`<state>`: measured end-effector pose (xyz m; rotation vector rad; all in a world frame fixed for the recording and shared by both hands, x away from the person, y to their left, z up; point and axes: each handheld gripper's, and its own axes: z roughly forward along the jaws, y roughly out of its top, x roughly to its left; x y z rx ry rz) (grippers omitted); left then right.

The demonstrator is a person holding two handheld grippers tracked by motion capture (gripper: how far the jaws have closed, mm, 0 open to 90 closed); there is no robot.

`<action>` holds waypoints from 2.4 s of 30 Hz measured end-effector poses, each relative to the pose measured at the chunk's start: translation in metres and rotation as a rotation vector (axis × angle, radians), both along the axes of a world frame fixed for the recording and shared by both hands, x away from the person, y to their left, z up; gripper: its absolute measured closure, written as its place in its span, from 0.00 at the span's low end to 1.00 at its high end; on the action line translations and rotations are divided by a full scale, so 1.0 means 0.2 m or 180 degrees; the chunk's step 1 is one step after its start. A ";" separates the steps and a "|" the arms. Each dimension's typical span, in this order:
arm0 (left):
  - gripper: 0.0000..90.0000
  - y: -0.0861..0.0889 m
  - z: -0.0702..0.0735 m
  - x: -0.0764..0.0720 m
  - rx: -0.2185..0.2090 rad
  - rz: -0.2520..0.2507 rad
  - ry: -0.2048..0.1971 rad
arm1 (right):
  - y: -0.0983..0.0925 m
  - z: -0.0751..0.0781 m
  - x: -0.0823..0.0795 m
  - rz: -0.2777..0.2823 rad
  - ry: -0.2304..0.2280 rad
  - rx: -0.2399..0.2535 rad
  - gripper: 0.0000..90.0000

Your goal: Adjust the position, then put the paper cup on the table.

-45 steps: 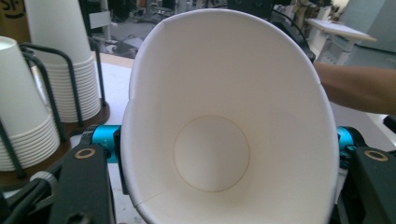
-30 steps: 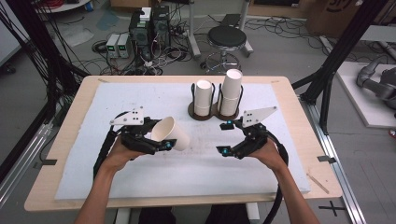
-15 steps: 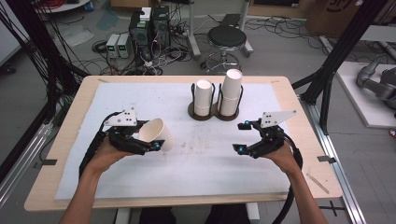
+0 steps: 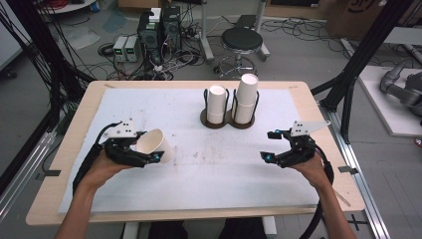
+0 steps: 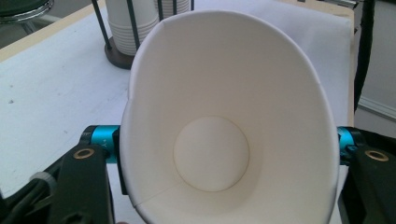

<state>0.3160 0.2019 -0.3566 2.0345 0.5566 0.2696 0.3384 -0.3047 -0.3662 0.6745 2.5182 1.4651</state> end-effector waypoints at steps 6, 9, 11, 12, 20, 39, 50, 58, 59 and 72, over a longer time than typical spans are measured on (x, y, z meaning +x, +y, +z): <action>0.37 0.01 0.00 0.00 0.0069 0.0034 -0.0003 | -0.02 -0.01 0.00 -0.0018 0.0029 -0.0023 0.17; 0.37 0.01 0.00 0.00 0.0087 0.0055 0.0000 | -0.01 -0.02 -0.01 -0.0004 0.0047 -0.0030 0.17; 0.37 0.02 -0.01 0.00 0.0088 0.0059 0.0010 | -0.02 -0.02 -0.01 -0.0010 0.0044 -0.0030 0.17; 0.37 0.02 -0.01 0.00 0.0094 0.0062 0.0010 | -0.02 -0.02 -0.01 -0.0010 0.0044 -0.0030 0.17; 0.37 0.02 0.00 0.00 0.0128 0.0051 -0.0001 | -0.02 -0.02 -0.02 -0.0003 0.0041 -0.0027 0.18; 0.37 0.01 -0.01 0.01 0.0219 0.0063 0.0020 | -0.02 -0.02 -0.01 -0.0006 0.0051 -0.0025 0.18; 0.37 -0.08 0.01 0.07 0.0404 -0.0108 0.0028 | -0.04 -0.02 -0.01 -0.0020 0.0064 -0.0051 0.18; 0.37 -0.15 0.01 0.11 0.0572 -0.0240 0.0042 | -0.05 -0.02 0.00 -0.0034 0.0077 -0.0076 0.18; 0.37 -0.17 0.01 0.11 0.0592 -0.0270 0.0053 | -0.05 -0.02 0.00 -0.0034 0.0077 -0.0076 0.18; 0.37 -0.33 -0.04 0.18 0.0890 -0.0447 0.0131 | -0.03 -0.05 0.01 -0.0011 0.0116 -0.0086 0.18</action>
